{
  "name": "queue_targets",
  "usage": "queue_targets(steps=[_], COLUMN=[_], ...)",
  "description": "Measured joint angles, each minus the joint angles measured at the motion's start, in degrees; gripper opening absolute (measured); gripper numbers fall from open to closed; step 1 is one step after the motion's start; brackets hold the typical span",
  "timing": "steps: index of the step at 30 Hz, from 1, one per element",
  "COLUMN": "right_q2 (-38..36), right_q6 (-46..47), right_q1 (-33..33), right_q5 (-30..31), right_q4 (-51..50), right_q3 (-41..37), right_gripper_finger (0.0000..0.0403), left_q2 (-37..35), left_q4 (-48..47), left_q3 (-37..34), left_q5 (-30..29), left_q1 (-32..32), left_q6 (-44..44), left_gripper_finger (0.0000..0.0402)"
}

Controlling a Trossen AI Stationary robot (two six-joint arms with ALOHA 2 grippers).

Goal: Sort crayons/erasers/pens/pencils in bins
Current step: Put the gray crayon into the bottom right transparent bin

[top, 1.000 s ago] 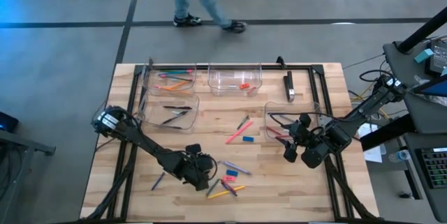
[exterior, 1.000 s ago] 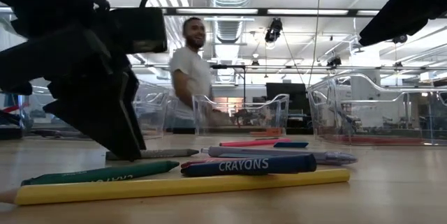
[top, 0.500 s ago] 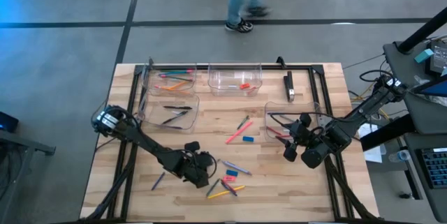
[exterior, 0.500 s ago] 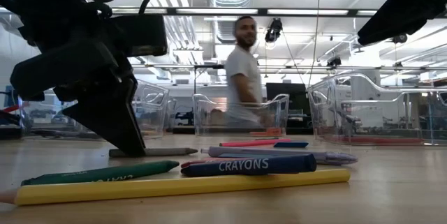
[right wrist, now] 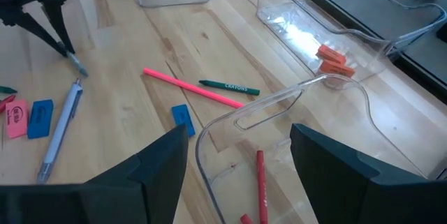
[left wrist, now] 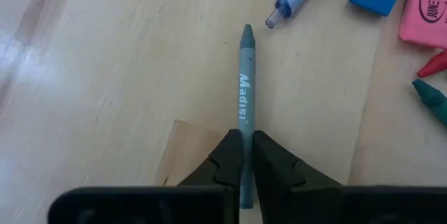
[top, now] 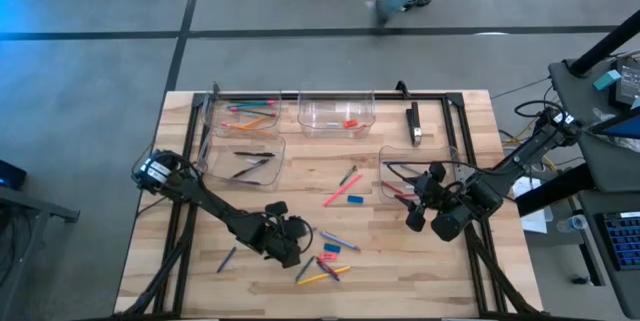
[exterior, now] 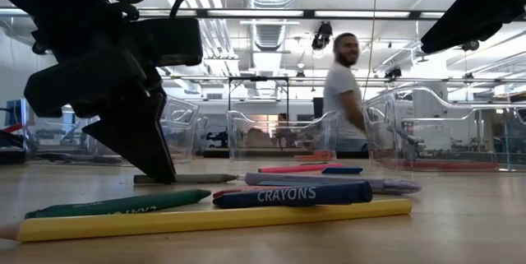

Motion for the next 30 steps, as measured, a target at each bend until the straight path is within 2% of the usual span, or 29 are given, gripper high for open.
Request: queue_targets(steps=[9, 20, 23, 25, 30], right_q2=[0.0, 0.0, 0.0, 0.0, -0.2], right_q6=[0.0, -0.4, -1.1, -1.1, -2.7], right_q1=[0.0, 0.0, 0.0, 0.0, 0.2], right_q5=[0.0, 0.0, 1.3, 2.5, 2.8], right_q4=[0.0, -0.3, -0.4, -0.3, 0.0], right_q3=[-0.2, -0.3, -0.3, -0.3, 1.4], right_gripper_finger=[0.024, 0.024, 0.024, 0.024, 0.024], left_q2=[-3.2, -8.3, -9.5, -9.7, -9.0], left_q4=[0.1, 0.7, 5.1, 11.1, 25.8], left_q3=[0.5, 3.0, 3.8, 3.9, 4.0], left_q5=[-3.1, -7.1, -8.5, -7.8, 0.2], left_q1=[0.7, 2.9, 4.5, 6.2, 11.9], left_q6=[3.2, 11.3, 17.0, 22.2, 32.8], left_gripper_finger=[0.0003, 0.0002, 0.0001, 0.0001, 0.0001])
